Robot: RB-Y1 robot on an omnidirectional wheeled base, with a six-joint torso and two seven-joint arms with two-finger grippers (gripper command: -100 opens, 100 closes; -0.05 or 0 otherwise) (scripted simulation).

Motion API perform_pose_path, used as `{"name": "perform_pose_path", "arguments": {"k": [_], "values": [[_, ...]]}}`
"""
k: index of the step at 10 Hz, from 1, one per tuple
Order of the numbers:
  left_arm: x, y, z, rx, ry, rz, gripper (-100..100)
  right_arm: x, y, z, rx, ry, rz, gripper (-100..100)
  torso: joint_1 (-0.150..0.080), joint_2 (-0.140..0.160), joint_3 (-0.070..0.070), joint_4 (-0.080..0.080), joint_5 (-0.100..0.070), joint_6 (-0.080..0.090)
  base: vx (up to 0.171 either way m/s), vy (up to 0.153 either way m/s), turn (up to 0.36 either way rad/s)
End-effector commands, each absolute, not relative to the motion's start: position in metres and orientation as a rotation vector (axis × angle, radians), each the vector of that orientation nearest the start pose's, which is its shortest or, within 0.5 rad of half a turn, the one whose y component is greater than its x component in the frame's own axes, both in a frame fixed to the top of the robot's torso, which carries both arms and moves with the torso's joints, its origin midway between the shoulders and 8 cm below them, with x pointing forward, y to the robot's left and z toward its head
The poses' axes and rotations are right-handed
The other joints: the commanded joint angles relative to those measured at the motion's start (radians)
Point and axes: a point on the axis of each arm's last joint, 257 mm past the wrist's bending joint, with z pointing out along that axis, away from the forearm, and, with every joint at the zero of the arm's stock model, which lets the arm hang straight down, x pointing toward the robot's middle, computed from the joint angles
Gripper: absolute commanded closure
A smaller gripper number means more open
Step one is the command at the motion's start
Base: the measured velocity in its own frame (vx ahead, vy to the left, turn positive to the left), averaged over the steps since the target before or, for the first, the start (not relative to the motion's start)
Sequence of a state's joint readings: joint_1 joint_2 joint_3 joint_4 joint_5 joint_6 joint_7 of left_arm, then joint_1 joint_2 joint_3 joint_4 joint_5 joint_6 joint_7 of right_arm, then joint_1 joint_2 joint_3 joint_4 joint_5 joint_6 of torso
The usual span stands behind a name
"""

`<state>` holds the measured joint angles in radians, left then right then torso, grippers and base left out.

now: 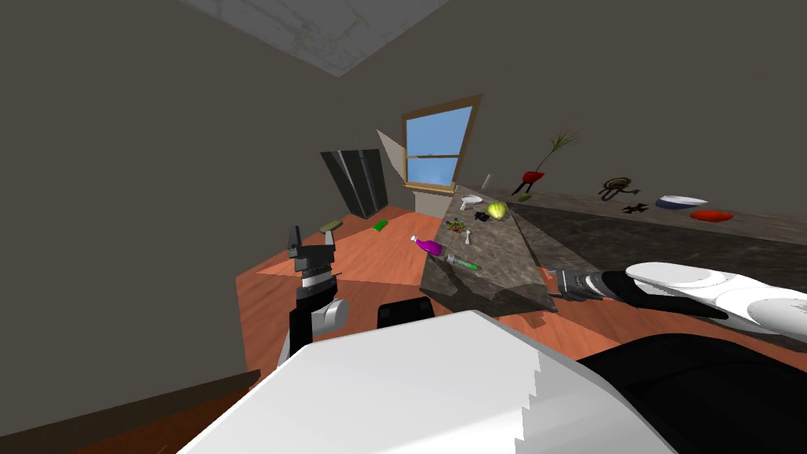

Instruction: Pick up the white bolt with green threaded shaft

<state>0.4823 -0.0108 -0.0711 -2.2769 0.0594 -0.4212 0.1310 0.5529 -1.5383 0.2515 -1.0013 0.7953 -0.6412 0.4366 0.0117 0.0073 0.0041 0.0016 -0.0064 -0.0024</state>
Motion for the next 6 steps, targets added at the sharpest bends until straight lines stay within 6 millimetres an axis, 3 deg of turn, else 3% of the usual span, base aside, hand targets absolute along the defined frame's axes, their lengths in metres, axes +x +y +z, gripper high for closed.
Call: {"name": "perform_pose_path", "arguments": {"k": [1,6], "values": [[0.361,0.262,0.013,-0.817,0.575,-1.524,0,0.168,-0.736,-0.304,-1.222,2.59,-0.477,-100,0.0,0.0,0.0,0.0,0.0,0.0,-0.164,0.167,-0.099],[0.361,0.262,0.013,-0.817,0.575,-1.524,0,0.19,-0.758,-0.286,-1.213,2.534,-0.632,-100,0.001,-0.001,-0.001,0.0,0.0,0.0,-0.163,0.138,-0.128]]}}
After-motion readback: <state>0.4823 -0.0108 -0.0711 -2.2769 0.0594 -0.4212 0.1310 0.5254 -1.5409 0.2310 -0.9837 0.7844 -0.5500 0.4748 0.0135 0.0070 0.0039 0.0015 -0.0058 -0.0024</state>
